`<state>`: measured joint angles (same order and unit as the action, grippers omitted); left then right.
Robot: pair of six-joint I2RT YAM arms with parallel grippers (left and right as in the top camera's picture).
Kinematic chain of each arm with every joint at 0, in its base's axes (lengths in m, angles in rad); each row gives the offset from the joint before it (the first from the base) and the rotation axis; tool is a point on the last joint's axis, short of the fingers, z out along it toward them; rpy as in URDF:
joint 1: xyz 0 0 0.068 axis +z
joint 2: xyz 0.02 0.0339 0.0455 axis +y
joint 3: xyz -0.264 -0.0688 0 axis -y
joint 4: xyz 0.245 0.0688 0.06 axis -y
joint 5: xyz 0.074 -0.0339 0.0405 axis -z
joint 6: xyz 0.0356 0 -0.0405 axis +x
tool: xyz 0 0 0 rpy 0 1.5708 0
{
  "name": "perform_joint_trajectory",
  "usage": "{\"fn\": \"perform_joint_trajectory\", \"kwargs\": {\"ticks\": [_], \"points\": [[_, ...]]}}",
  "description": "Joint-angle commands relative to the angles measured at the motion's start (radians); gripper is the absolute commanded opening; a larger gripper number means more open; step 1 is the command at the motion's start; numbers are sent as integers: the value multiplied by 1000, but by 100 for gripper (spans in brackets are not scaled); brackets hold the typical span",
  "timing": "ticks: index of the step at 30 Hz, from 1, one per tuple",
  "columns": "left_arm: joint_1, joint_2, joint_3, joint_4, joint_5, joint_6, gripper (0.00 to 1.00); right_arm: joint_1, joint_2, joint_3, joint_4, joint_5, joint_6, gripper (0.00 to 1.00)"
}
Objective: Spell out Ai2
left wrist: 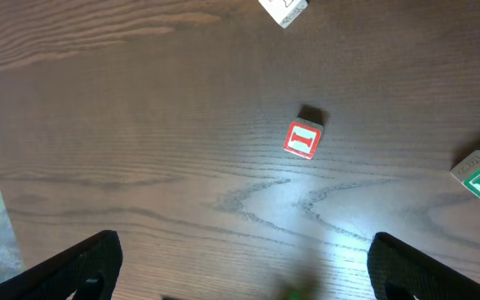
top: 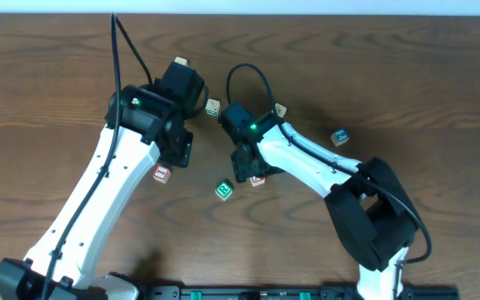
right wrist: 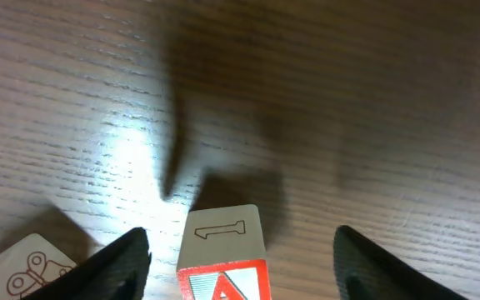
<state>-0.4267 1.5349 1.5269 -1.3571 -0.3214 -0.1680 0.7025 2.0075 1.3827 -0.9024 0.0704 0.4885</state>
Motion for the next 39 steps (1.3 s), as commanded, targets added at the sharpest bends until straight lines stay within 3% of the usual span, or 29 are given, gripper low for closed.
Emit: {"fn": "perform_joint_trajectory", "kwargs": {"ticks": [1, 5, 13, 29, 35, 39], "points": [[2, -5, 13, -5, -18, -39, 96, 3, 13, -37, 17, -7, 15, 64], [2, -5, 13, -3, -18, -39, 96, 2, 13, -43, 27, -8, 12, 48], [2, -5, 13, -4, -18, -50, 95, 2, 13, -43, 67, -19, 28, 31], [2, -5, 13, -3, -19, -50, 95, -14, 14, -43, 377, -10, 110, 33], [2, -5, 13, -3, -18, -50, 95, -26, 15, -43, 431, 12, 109, 47], [2, -5, 13, -2, -16, -67, 95, -35, 8, -34, 382, 55, 134, 41]]}}
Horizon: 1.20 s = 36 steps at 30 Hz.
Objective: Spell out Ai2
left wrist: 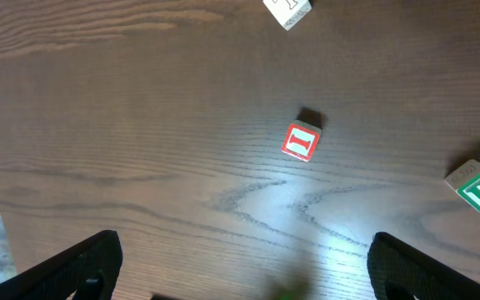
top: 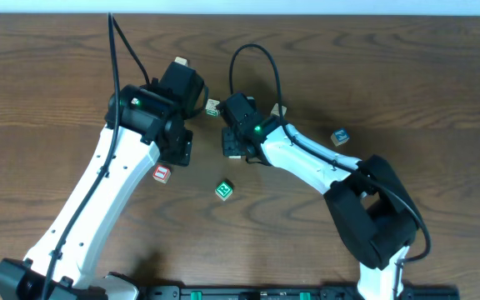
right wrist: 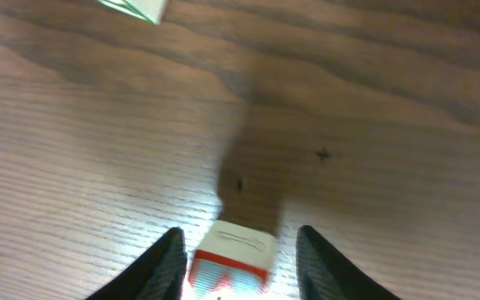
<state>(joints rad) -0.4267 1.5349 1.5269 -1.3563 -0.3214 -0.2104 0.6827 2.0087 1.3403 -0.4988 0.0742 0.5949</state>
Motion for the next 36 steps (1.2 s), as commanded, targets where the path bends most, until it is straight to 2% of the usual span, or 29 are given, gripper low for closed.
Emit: {"fn": "perform_joint_trajectory", "kwargs": {"ticks": [1, 3, 6, 9, 14, 18, 23, 30, 32, 36], "points": [[2, -5, 13, 0, 10, -26, 95, -23, -6, 23, -65, 68, 36, 48], [2, -5, 13, -1, 72, -26, 95, -38, -35, 56, -142, 68, 32, 78], [2, -5, 13, 1, 103, -27, 95, -49, -134, 93, -237, 71, -23, 91], [2, -5, 13, 25, 102, -26, 96, -49, -241, 93, -249, 74, -43, 96], [0, -5, 13, 62, 117, -22, 95, -62, -429, 93, -324, 104, -35, 98], [-2, -5, -19, 120, 222, -14, 95, -95, -534, 93, -493, 235, 22, 96], [-42, -5, -180, 351, 267, -31, 95, -162, -544, 86, -641, 252, 57, 96], [-158, 4, -446, 750, 267, -60, 95, -264, -545, 83, -717, 259, 35, 99], [-172, 38, -466, 814, 269, -73, 95, -288, -545, 83, -735, 259, 28, 99], [-176, 180, -462, 898, 385, -89, 95, -337, -545, 83, -778, 259, 8, 99]]}}
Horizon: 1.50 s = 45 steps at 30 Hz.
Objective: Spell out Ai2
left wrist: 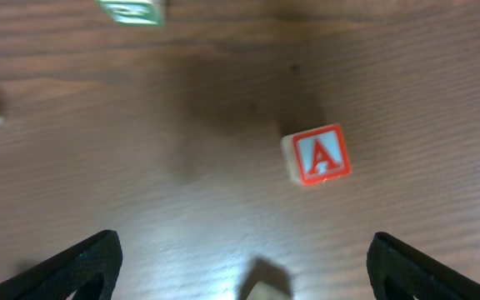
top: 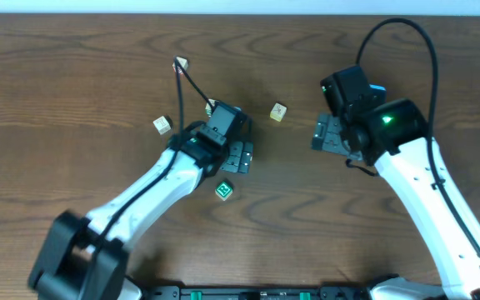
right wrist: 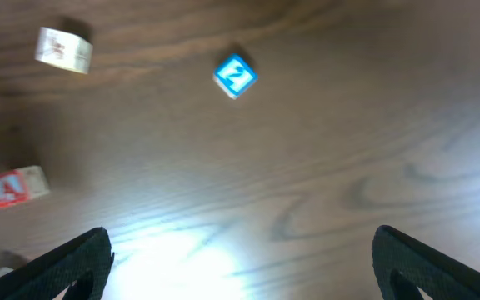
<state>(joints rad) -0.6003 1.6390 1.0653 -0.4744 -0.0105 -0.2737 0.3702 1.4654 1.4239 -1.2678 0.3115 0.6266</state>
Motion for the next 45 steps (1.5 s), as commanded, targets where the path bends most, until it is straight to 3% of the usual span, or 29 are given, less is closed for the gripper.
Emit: {"fn": "perform_joint_trajectory", "kwargs": {"ticks": [1, 12, 14, 17, 24, 27, 45], "points": [[-3, 101, 3, 28, 89, -35, 95, -31, -2, -1, -12, 21, -37, 99], [-6, 223, 102, 145, 175, -71, 96, -43, -2, -1, -21, 22, -48, 99], [-9, 240, 118, 139, 168, -69, 100, -43, -2, -1, -23, 22, -48, 99], [-9, 246, 123, 125, 156, -62, 86, -43, -2, -1, -28, 22, -48, 99], [-10, 246, 123, 54, 105, -63, 85, -43, -2, -1, -31, 22, -48, 99], [-10, 248, 123, 56, 103, -65, 71, -43, -2, -1, -30, 21, -48, 99], [-18, 266, 123, 69, 96, -98, 71, -43, -2, -1, -34, 21, -48, 99]]}}
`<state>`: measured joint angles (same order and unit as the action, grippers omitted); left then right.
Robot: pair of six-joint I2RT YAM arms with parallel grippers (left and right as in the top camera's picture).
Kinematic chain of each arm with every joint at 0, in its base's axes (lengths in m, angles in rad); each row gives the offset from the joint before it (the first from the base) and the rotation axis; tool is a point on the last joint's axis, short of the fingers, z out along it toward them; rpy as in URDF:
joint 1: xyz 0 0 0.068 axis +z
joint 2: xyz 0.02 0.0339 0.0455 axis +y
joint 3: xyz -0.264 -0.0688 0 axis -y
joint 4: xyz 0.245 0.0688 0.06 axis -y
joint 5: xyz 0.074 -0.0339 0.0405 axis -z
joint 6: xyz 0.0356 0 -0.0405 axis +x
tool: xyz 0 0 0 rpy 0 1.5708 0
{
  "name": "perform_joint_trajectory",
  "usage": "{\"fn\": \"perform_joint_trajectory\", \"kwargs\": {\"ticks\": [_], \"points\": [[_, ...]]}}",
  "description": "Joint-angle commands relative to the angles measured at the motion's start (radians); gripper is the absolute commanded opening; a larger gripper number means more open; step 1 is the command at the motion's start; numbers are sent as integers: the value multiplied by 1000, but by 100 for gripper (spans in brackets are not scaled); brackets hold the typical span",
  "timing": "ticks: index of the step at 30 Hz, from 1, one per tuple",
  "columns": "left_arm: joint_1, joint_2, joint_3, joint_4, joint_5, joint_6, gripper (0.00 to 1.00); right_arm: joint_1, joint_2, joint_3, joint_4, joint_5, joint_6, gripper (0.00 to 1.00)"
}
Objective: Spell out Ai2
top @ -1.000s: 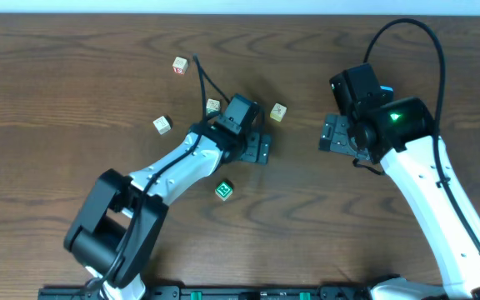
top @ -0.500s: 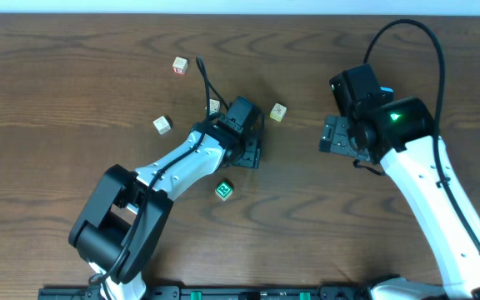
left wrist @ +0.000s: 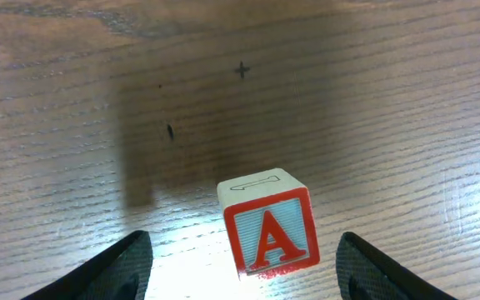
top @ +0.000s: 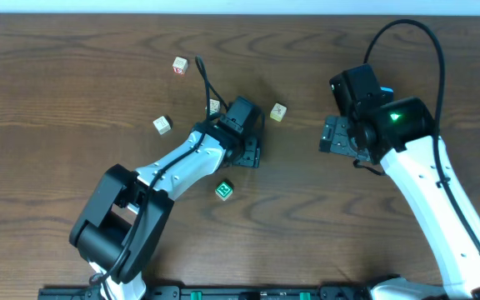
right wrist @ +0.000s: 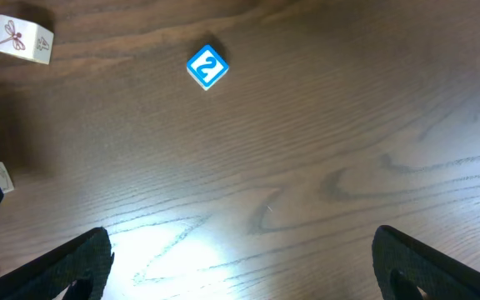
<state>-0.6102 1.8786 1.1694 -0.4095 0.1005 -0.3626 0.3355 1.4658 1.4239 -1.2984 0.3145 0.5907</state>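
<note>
The red A block (left wrist: 269,233) sits on the wood table between the fingers of my open left gripper (left wrist: 244,275), touching neither. In the overhead view that gripper (top: 244,152) hides it. The blue 2 block (right wrist: 207,67) lies well ahead of my right gripper (right wrist: 240,271), which hangs open and empty above bare wood; the overhead view shows that gripper (top: 340,136) at the right, with the 2 block hidden under the arm. I cannot make out an I block.
A green block (top: 224,190) lies just in front of the left gripper. Beige blocks lie at the back: one (top: 278,112) with a dragonfly, one (top: 213,106), one (top: 163,125). A block with a red mark (top: 180,66) lies farthest back.
My left gripper has come down closer to the table: the A block lay small ahead of it, and now sits large between its open fingers. The right gripper has barely shifted.
At first the A block sat between the right gripper's open fingers, while the left wrist saw a red I and a green R. Then those fingers stood close around it. Later it lay free under the left gripper, which is now open around it.
</note>
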Motion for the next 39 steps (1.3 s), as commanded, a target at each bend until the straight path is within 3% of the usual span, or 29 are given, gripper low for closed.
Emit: {"fn": "perform_joint_trajectory", "kwargs": {"ticks": [1, 5, 8, 14, 22, 25, 39], "points": [[-8, 32, 19, 4, -15, -14, 69, -9, -2, -1, -3, 19, -12, 99], [-8, 59, 19, -2, -14, -17, 59, -9, -2, -1, -4, 19, -12, 99], [-8, 67, 19, -6, -22, -20, 45, -9, -2, -1, -4, 19, -12, 99], [-3, 67, 19, 2, -57, -19, 52, -9, -2, -1, -4, 19, -13, 99], [-3, 67, 19, 27, -119, -5, 51, -9, -2, -1, -4, 19, -13, 99], [-3, 67, 19, 39, -136, 0, 41, -9, -2, -1, -4, 19, -13, 99], [88, 67, 19, 2, -265, 26, 40, -9, -2, -1, -4, 19, -13, 99]]}}
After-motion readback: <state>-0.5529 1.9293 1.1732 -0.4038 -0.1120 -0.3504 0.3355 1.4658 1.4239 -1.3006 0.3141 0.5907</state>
